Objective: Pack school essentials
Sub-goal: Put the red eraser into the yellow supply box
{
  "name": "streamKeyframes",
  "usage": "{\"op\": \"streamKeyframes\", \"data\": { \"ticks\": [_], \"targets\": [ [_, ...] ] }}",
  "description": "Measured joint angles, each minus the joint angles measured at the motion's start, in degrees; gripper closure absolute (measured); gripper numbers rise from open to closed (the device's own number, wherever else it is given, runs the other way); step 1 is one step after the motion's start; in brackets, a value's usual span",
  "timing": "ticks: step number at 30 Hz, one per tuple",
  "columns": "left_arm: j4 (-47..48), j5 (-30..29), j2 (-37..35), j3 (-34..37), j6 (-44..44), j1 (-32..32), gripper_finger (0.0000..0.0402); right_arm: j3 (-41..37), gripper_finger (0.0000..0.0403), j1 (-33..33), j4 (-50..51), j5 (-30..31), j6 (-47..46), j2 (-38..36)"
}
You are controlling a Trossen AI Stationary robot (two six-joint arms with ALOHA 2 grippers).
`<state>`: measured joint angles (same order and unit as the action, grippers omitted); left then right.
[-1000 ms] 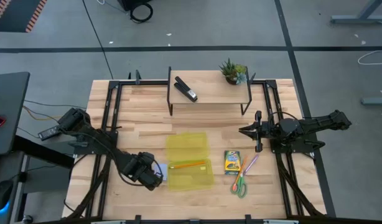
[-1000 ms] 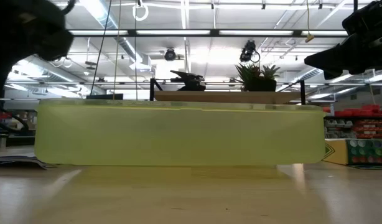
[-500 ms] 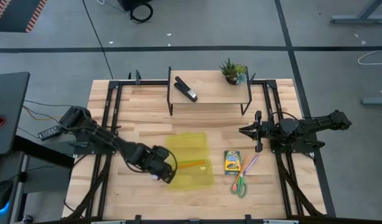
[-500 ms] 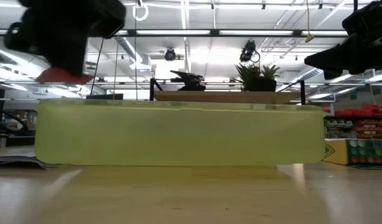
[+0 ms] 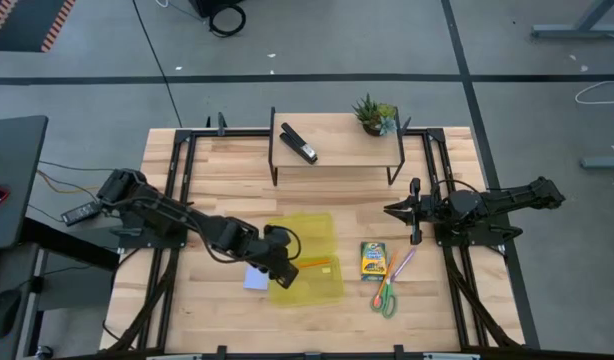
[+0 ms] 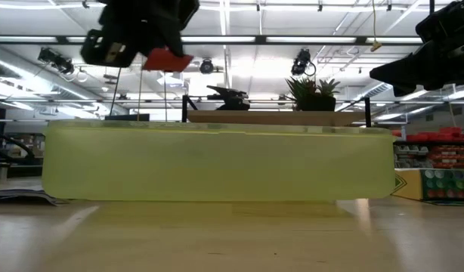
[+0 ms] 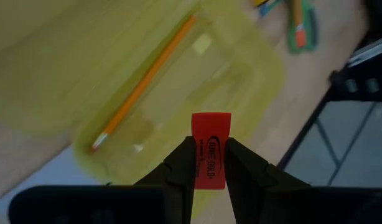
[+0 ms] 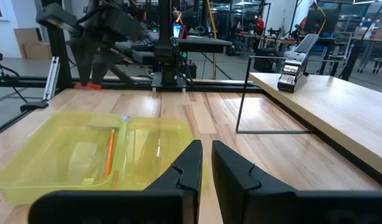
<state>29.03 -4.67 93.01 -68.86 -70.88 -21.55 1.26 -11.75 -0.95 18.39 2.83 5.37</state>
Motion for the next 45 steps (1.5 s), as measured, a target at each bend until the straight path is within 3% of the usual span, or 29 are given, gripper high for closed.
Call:
{"op": "streamKeyframes", "data": {
  "ticks": [10, 15, 20, 32, 45],
  "targets": [
    [-10.6, 1.6, 5.2, 0.0, 2.6, 1.1, 0.0322, 0.0, 0.0361, 0.0, 0.0, 0.0, 0.0, 0.2],
    [-10.7, 3.1, 7.6, 0.0, 4.5, 1.2, 0.0322, 0.0, 0.0361, 0.0, 0.0, 0.0, 0.0, 0.6],
    [-8.1, 6.4, 8.3, 0.0, 8.4, 0.8, 0.0322, 0.0, 0.0361, 0.0, 0.0, 0.0, 0.0, 0.9],
    [3.2, 5.5, 8.3, 0.0, 29.5, 0.5, 0.0322, 0.0, 0.0361, 0.0, 0.0, 0.0, 0.0, 1.3],
    [5.2, 2.9, 8.3, 0.0, 38.6, 0.5, 0.0321, 0.0, 0.0361, 0.0, 0.0, 0.0, 0.0, 1.3]
  ]
}}
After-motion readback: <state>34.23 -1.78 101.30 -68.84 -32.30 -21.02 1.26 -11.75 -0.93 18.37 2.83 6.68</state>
